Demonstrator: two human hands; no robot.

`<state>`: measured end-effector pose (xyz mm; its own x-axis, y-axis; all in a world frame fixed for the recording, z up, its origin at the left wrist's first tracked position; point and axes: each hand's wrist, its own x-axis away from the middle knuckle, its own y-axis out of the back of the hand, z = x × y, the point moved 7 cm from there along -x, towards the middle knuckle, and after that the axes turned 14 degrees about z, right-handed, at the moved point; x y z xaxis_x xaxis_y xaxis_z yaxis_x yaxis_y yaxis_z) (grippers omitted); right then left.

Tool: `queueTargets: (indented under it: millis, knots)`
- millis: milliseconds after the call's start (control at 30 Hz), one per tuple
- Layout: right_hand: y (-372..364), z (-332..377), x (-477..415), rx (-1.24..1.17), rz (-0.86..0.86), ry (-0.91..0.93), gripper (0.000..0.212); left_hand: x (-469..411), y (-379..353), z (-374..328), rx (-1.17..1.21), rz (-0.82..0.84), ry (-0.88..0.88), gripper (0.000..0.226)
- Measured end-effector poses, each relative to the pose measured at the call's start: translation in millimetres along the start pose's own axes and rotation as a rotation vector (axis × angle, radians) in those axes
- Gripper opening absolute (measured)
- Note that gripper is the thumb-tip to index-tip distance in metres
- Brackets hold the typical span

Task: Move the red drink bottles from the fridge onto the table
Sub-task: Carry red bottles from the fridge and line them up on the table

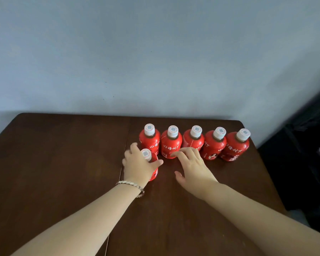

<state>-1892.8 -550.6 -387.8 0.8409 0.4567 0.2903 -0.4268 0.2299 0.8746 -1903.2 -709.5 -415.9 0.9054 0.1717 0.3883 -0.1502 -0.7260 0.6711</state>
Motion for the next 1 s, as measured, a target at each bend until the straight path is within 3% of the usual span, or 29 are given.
queueTargets:
  millis: [100,233,400,567,633,733,833,933,1000]
  knots:
    - [-10,-8,6,-0.012,0.063,-0.017,0.049,1,-12,13,0.212,0.063,0.019,0.082]
    - [-14,-14,10,-0.058,0.091,-0.045,0.046,-4,-12,13,0.285,0.006,-0.014,0.072]
    - [-12,-19,17,-0.052,0.119,-0.031,0.045,-4,-16,12,0.238,0.000,-0.007,0.083]
    - [-8,-21,25,0.001,0.199,-0.047,0.045,8,-22,13,0.096,0.201,0.103,0.103]
    - [-4,-20,28,0.028,0.242,-0.075,0.045,19,-21,14,-0.051,0.257,0.167,0.083]
    - [2,-12,41,0.026,0.318,-0.134,0.037,49,-19,-1,-0.319,0.452,0.106,0.022]
    - [12,0,64,-0.028,0.347,-0.216,0.029,84,-14,-20,-0.477,0.560,-0.003,0.037]
    - [28,16,99,0.016,0.341,-0.273,0.029,120,-2,-42,-0.590,0.575,-0.145,0.035]
    - [38,25,123,0.067,0.326,-0.312,0.031,141,1,-53,-0.626,0.570,-0.220,0.021]
